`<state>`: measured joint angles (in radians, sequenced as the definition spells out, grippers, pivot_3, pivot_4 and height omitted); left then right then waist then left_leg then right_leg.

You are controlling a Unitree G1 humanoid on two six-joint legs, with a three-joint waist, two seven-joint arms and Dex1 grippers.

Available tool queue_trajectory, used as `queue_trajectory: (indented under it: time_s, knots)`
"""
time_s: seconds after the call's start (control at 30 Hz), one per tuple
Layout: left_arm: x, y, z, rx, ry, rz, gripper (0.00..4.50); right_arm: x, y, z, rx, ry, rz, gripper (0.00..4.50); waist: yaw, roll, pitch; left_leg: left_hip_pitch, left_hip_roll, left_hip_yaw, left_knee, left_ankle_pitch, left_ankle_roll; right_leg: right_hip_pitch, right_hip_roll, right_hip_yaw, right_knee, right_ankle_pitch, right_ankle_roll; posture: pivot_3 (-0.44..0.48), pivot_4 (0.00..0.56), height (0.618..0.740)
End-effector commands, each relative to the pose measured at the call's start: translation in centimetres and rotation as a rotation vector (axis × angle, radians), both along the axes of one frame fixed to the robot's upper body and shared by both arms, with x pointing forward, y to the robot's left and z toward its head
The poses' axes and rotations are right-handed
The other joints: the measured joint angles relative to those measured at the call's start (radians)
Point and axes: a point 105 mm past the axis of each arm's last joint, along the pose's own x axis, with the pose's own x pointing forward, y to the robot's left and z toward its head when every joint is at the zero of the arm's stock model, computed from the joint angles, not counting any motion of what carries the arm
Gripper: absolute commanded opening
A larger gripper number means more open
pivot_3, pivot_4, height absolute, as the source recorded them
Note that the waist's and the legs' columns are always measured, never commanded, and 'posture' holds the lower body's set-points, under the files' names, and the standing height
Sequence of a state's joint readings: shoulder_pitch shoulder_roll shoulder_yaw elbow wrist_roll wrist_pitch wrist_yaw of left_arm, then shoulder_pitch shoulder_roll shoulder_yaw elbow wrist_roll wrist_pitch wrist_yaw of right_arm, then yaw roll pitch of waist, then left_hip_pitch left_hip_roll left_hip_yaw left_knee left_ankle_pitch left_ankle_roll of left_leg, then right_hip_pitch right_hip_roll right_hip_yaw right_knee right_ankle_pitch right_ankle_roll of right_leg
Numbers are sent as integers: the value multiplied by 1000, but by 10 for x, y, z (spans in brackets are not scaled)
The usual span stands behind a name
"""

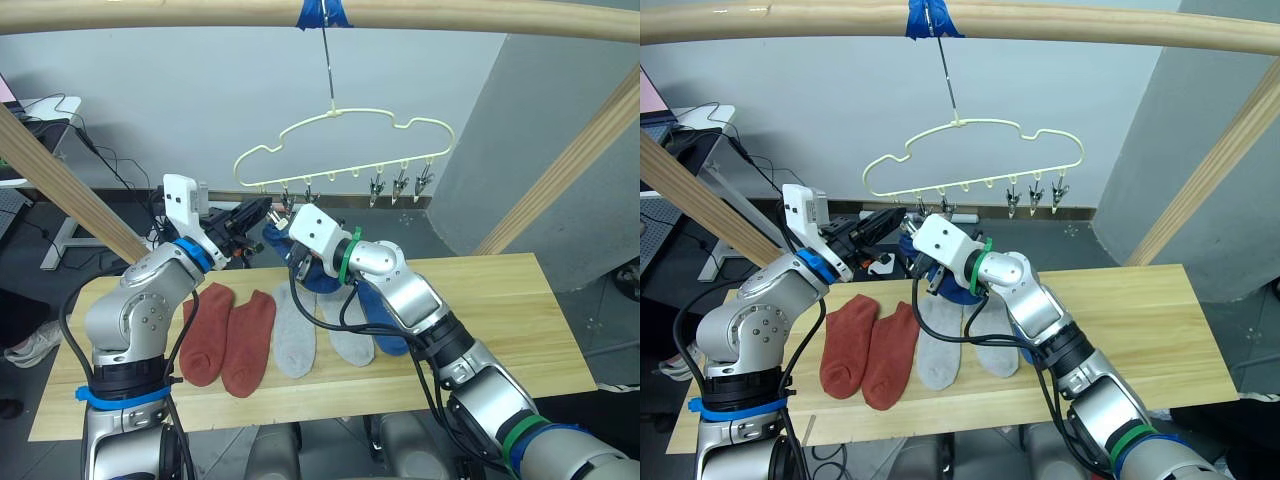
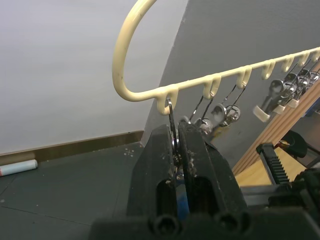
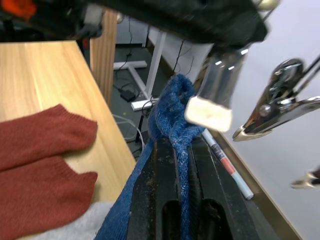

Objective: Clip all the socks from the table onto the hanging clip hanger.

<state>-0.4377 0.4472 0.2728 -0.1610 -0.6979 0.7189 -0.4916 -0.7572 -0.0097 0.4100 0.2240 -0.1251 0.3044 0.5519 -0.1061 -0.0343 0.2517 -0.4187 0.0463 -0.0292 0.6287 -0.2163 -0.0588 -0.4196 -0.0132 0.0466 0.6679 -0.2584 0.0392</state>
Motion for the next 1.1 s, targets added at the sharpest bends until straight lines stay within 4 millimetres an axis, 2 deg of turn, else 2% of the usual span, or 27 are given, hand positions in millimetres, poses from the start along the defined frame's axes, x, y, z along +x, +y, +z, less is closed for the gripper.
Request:
queue_trajectory:
  time_s: [0.03, 0.3, 0.4, 0.57, 0.73, 0.9, 1.1]
  knots:
    - [-6, -4, 11, 8, -50, -25, 0, -1, 3, 23, 97, -34, 0, 55, 0, 0, 0, 0, 0, 0, 0, 0, 0, 0, 0, 0, 1, 0, 0, -148, 227, 740]
    - [-5, -2, 8, -10, -31, -11, 0, -3, 7, 28, 145, -12, 13, 55, 0, 0, 0, 1, -1, 0, 2, 0, 0, -2, 0, 0, 7, 0, 0, -149, 224, 740]
    - [-4, 0, 8, 0, -32, 0, 753, -3, 8, 28, 151, -10, 15, 0, 0, 0, 0, 1, -1, 0, 2, 0, -1, -2, 0, 0, 8, 0, 0, -148, 222, 740]
    - [-5, 2, 5, 12, -24, -5, 2317, -4, 10, 26, 158, -2, 23, 0, -3, 0, 0, 1, -1, 0, 2, 1, -1, -2, 0, 0, 9, 0, 0, -147, 220, 740]
    - [-7, 5, 3, 27, -23, 4, 2317, -10, 15, 24, 159, 20, 65, 0, -4, 0, 0, 1, -1, 0, 2, 1, -1, -2, 0, 0, 10, 0, 0, -147, 220, 740]
    - [-10, 7, 1, 61, -32, 11, 2334, -14, 17, 19, 150, 50, 90, 1398, -4, 0, 0, 2, -1, 0, 2, 1, -1, -2, 0, 0, 10, 0, 0, -140, 220, 740]
    - [-12, 8, -2, 164, -95, 46, 2334, -16, 10, 11, 79, 42, 91, 3580, -3, 0, 0, 2, -1, 0, 2, 1, -1, -2, 0, 0, 10, 0, 0, -145, 218, 740]
